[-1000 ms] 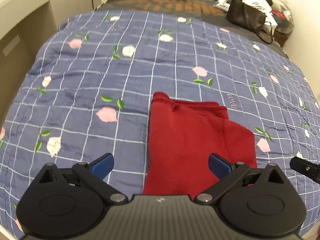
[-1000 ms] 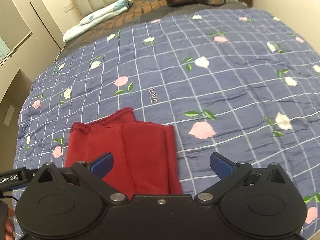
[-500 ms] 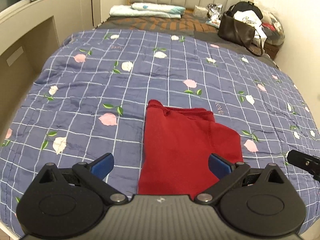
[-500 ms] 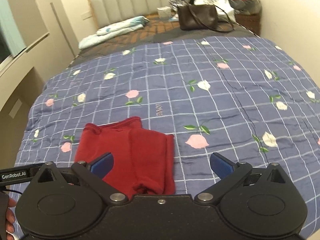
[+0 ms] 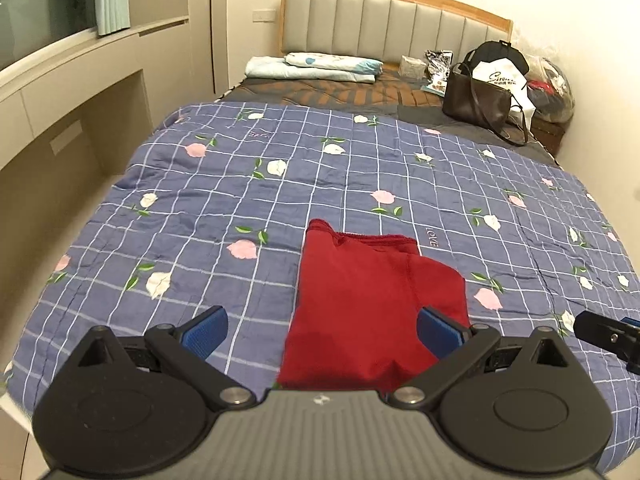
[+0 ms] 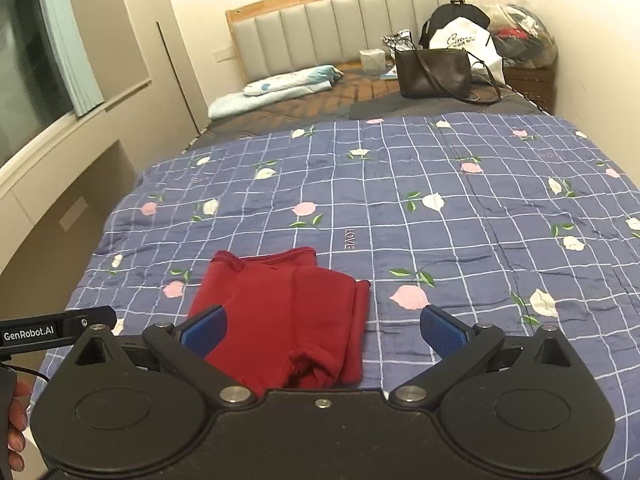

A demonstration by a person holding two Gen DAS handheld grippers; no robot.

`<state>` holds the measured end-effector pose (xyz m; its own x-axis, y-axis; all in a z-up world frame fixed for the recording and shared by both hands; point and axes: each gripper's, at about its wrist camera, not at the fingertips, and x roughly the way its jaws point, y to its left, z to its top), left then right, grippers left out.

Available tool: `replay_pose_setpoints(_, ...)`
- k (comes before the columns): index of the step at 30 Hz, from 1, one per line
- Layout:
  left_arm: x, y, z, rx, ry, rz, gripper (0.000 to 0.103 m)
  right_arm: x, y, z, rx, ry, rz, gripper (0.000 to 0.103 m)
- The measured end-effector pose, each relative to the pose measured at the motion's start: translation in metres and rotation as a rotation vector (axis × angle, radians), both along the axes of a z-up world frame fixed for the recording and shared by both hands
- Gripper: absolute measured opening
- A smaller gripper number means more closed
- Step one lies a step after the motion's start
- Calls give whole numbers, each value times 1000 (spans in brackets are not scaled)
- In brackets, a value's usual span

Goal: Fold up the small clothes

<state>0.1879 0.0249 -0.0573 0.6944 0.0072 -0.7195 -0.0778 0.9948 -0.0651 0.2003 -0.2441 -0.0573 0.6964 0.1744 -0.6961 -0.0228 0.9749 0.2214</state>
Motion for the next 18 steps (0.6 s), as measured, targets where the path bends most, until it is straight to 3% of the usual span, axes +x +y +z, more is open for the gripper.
replay_pose_setpoints(18,-138,-22,15,53,-59,53,103,-128,-38,25,24,-69,91,102)
